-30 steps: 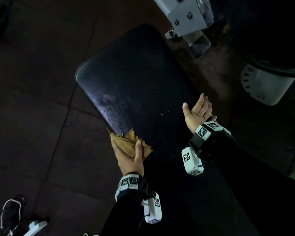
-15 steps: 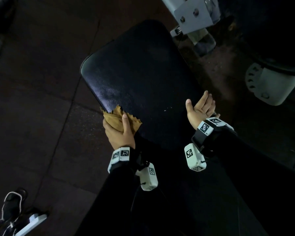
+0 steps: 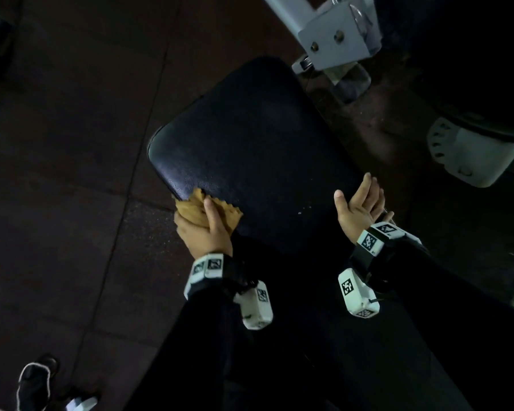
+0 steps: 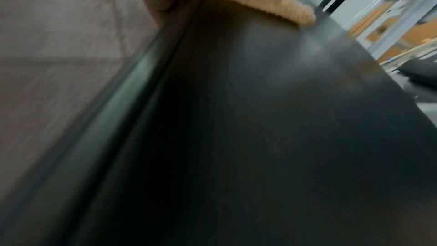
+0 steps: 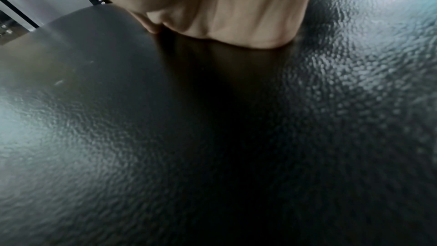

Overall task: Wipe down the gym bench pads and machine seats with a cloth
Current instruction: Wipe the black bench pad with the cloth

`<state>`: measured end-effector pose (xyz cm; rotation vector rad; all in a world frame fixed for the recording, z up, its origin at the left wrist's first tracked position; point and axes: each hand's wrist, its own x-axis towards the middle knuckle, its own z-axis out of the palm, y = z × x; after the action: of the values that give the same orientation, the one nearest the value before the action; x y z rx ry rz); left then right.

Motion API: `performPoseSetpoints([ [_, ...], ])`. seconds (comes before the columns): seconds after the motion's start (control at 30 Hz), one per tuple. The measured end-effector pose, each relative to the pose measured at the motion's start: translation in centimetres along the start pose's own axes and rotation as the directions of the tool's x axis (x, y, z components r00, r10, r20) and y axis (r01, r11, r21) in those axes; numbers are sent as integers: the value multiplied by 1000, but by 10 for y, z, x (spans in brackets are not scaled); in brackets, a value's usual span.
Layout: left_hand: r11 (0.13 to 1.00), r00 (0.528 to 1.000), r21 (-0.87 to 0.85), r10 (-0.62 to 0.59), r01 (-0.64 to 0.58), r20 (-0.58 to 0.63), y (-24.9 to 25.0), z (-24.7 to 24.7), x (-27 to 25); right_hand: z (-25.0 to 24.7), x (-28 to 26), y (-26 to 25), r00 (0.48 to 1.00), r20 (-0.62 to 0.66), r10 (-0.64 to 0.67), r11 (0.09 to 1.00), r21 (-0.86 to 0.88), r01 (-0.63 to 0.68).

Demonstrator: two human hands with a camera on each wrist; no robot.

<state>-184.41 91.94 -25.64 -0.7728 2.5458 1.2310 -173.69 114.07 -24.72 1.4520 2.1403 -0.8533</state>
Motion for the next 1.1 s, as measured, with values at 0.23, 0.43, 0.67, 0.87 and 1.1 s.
performPoseSetpoints([
  [0.23, 998, 998, 67, -12, 8, 57, 42, -5, 87, -2, 0, -1, 998, 26, 54, 998, -22, -53],
  [0.43, 1000, 997, 23, -15, 13, 79, 22, -8, 36, -4, -2, -2, 996, 46, 73, 997, -31, -71],
  [0.67, 964, 997, 258, 38, -56, 74, 54, -5, 68, -8, -5, -7, 993, 75, 95, 995, -25, -93],
  [0.87, 772, 942, 540, 255, -334, 218, 101, 2, 137, -12, -7, -11, 987, 119, 107, 994, -16, -106],
  [1.1, 493, 757, 578, 354, -650, 549, 184, 96, 113, -11, -6, -11, 991, 94, 90, 996, 12, -92],
])
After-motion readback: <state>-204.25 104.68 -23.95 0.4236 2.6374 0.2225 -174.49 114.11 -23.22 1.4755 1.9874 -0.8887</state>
